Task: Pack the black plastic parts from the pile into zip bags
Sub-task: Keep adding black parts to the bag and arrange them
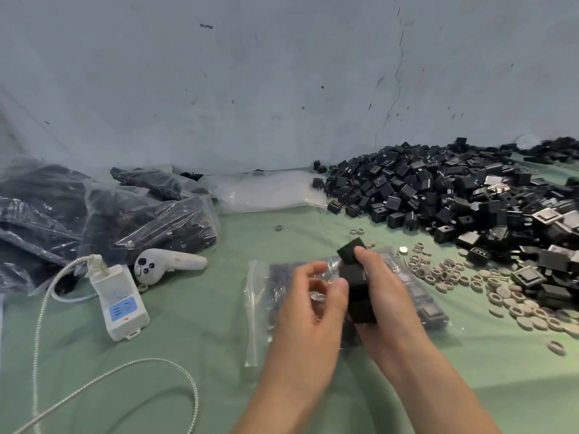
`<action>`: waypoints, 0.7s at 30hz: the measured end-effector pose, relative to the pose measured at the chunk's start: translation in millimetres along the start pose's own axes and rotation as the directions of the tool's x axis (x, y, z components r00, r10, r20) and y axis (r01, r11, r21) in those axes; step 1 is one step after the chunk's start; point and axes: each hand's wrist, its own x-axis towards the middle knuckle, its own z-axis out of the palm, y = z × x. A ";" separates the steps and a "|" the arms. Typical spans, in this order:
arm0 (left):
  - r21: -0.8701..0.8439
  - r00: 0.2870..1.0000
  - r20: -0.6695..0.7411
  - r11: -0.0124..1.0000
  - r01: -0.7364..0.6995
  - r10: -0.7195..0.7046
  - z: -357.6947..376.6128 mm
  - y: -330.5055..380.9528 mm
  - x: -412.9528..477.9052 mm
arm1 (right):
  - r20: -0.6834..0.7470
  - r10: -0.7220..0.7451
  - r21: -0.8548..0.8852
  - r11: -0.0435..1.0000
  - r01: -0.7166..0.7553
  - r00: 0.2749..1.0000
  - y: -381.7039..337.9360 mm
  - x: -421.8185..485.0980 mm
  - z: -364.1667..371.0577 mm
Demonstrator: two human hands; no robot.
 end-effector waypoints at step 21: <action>-0.213 0.802 -0.352 0.875 0.434 -0.483 -95.7 -47.9 28.0 | 0.009 0.136 -0.322 0.938 -0.125 0.991 -0.8 10.7 -12.2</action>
